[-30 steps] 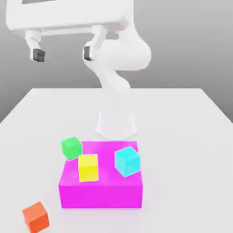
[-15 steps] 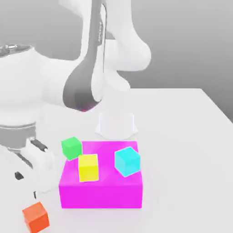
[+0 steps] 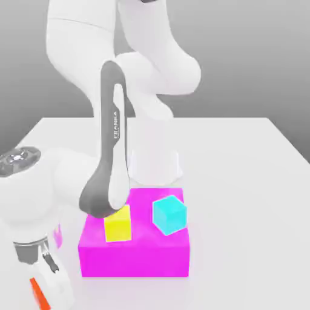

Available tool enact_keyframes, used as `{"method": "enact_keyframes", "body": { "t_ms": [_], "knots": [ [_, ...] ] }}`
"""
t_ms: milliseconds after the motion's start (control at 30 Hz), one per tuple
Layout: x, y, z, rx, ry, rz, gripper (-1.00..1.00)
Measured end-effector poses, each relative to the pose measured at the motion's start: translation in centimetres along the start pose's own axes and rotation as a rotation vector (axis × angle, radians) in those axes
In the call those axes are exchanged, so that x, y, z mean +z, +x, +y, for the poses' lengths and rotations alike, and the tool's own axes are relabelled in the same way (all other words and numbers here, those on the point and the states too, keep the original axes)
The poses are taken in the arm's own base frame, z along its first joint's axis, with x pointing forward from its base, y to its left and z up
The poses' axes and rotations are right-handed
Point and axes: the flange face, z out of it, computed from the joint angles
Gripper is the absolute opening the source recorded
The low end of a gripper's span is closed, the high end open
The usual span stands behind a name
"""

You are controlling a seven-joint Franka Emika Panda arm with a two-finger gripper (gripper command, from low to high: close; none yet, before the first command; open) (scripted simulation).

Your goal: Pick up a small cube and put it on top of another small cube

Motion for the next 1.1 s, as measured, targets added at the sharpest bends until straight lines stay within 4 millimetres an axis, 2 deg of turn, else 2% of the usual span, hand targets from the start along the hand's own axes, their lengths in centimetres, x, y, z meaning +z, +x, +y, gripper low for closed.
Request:
{"method": "enact_keyframes", "body": {
  "t_ms": [100, 267, 333, 433, 667, 800, 867, 967, 1000, 1100],
  "knots": [
    [-3.8, -0.5, 0.1, -0.017, 0.0, -0.001, -1.0],
    [-8.7, -6.3, 1.5, -0.25, 0.002, -0.007, -1.0],
    [-10.4, -9.3, 2.3, -0.364, 0.002, -0.008, -1.0],
    [-12.7, -13.1, 4.1, -0.527, 0.003, -0.009, -1.0],
    [-16.8, -19.0, 9.7, -0.866, 0.002, -0.009, -1.0],
    [-18.2, -22.0, 13.3, -1.066, 0.001, -0.006, -1.0],
    [-16.8, -22.5, 13.8, -1.101, 0.001, -0.005, -1.0],
    [-13.5, -22.6, 14.0, -1.111, 0.0, -0.003, -1.0],
    [-12.5, -22.6, 14.1, -1.112, 0.0, -0.003, 1.0],
    [-12.5, -22.6, 14.1, -1.112, 0.0, -0.003, 1.0]
  ]
}}
